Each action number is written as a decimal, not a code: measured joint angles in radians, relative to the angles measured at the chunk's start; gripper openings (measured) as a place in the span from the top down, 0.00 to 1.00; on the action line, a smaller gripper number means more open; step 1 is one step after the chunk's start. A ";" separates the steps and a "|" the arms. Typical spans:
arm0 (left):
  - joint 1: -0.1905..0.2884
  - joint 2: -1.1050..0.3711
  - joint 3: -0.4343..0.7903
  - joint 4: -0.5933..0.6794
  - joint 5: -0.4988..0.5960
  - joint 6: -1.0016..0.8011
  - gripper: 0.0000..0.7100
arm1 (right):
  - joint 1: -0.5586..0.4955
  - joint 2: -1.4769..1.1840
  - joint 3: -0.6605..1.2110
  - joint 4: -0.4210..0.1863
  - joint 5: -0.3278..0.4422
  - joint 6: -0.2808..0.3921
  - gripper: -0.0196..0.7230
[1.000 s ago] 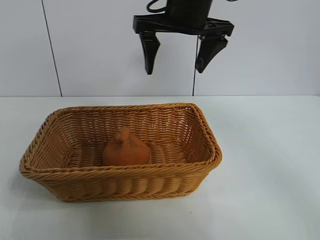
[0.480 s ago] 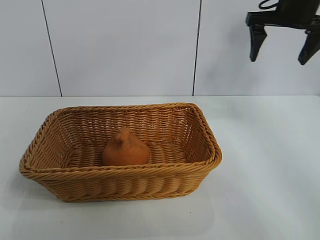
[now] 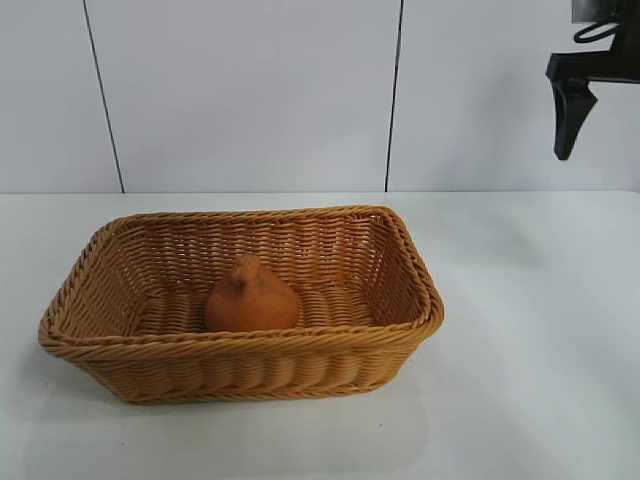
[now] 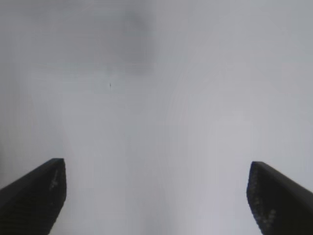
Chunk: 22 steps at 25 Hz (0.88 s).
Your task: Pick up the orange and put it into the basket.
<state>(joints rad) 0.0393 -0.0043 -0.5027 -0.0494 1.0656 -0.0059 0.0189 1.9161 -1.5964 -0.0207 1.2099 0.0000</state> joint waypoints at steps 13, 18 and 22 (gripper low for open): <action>0.000 0.000 0.000 0.000 0.000 0.000 0.05 | 0.000 -0.616 0.809 0.054 0.009 -0.023 0.04; 0.000 0.000 0.000 0.000 0.000 0.000 0.05 | 0.000 -0.901 0.983 0.057 -0.037 -0.043 0.04; 0.000 0.000 0.000 0.000 0.000 0.000 0.05 | 0.000 -1.149 1.074 0.057 -0.140 -0.081 0.04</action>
<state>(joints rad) 0.0393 -0.0043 -0.5027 -0.0494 1.0656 -0.0059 0.0189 0.7669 -0.5222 0.0365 1.0698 -0.0806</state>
